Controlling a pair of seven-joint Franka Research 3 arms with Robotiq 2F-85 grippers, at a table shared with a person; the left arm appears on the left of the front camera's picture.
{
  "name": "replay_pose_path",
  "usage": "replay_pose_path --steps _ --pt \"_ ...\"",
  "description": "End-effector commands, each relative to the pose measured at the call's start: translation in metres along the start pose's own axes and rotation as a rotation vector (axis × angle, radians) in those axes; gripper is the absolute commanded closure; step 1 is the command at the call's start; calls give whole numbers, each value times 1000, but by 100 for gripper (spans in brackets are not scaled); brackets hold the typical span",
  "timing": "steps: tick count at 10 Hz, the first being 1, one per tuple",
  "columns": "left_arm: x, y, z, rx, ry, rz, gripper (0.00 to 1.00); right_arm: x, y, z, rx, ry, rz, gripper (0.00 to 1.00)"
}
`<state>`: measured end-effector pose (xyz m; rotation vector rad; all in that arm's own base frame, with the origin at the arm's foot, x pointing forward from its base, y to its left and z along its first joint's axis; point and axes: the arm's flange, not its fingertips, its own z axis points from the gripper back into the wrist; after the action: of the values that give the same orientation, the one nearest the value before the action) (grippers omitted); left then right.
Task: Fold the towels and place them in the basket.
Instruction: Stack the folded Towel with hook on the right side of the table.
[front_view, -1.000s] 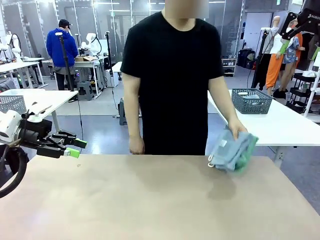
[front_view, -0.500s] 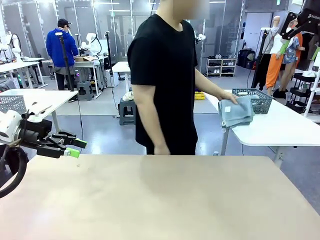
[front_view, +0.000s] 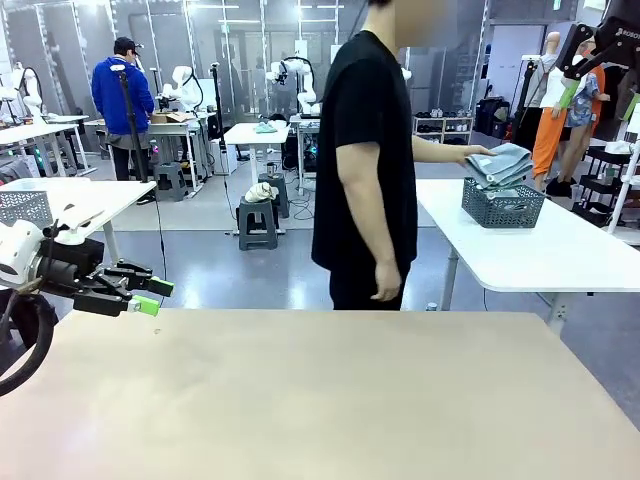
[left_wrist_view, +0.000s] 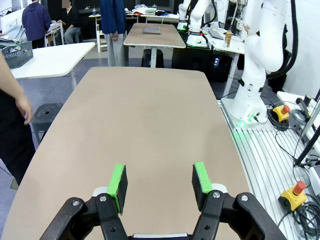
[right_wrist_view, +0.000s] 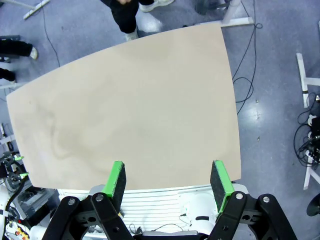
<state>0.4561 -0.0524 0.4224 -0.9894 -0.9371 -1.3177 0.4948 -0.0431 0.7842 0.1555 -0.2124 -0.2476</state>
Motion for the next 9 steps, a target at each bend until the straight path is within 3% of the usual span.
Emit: replay_pose_path --steps 1,9 --pt "2 0 0 5 -12 -1 33 -1 -2 2 5 9 -5 15" --pt "2 0 0 5 -12 -1 33 -1 -2 2 5 9 -5 15"
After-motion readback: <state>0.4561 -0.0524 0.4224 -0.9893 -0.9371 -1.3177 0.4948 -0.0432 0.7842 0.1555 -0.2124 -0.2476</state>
